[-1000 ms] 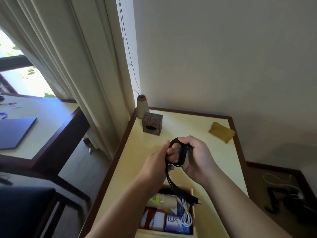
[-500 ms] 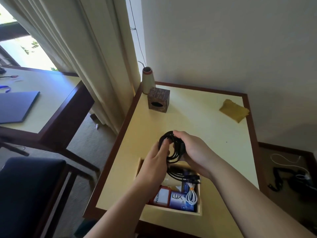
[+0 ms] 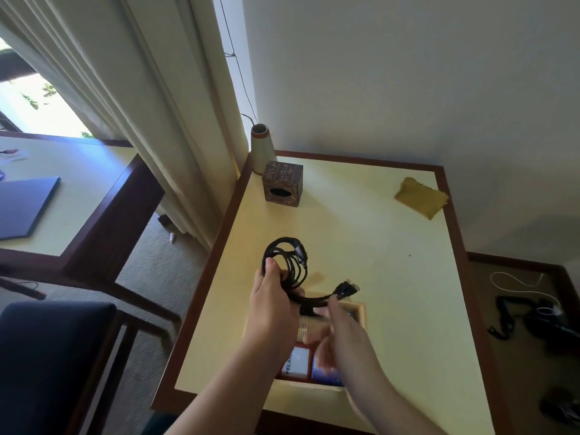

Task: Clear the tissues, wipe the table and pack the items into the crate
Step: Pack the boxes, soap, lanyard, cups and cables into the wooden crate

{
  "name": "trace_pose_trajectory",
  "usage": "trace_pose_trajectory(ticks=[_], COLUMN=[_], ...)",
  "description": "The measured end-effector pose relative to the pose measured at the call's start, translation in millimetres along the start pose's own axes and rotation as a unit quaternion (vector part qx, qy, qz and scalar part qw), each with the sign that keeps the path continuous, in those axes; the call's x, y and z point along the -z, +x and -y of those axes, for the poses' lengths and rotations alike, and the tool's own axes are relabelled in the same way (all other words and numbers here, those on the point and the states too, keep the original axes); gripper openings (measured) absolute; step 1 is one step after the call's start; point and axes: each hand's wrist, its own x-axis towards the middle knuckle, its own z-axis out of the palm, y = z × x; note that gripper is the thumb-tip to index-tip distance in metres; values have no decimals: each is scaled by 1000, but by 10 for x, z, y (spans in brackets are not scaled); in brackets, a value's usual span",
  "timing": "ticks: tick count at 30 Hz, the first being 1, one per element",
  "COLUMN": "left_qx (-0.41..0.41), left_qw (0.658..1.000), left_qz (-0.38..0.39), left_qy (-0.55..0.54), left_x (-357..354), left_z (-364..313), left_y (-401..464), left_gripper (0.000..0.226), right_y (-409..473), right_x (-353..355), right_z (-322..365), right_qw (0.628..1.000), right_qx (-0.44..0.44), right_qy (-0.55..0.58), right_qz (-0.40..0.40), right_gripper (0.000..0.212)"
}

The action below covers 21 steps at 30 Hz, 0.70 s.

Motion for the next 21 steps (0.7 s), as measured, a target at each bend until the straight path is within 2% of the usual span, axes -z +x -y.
trace_pose_trajectory(ticks=[2, 3, 5, 7, 9, 13, 17, 21], left_qx=[-49, -46, -32, -67, -105, -91, -87, -122], left_qw=[989, 987, 984, 967, 932, 833, 764, 673], left_qz=[21, 28, 44, 57, 82, 158, 200, 260], left_qy=[138, 154, 170, 239, 338, 522, 607, 682], left_x=[61, 79, 117, 133, 181, 294, 413, 477], left_z=[116, 140, 170, 169, 155, 175, 176, 226], left_y=[-10, -45, -77, -57, -32, -22, 160, 325], left_gripper=[37, 44, 51, 36, 27, 21, 14, 16], right_y=[96, 125, 135, 142, 170, 286, 344, 421], right_x=[25, 61, 104, 109, 107, 94, 21, -50], right_z=[101, 152, 233, 232, 170, 72, -6, -125], right_qw=[995, 991, 983, 973, 969, 979, 993, 993], right_qx=[24, 66, 148, 185, 195, 161, 97, 92], right_qy=[100, 107, 49, -16, -55, -60, -50, -70], right_qz=[-14, -35, -92, -134, -144, -113, -50, 0], right_gripper=[48, 44, 41, 41, 40, 32, 29, 31])
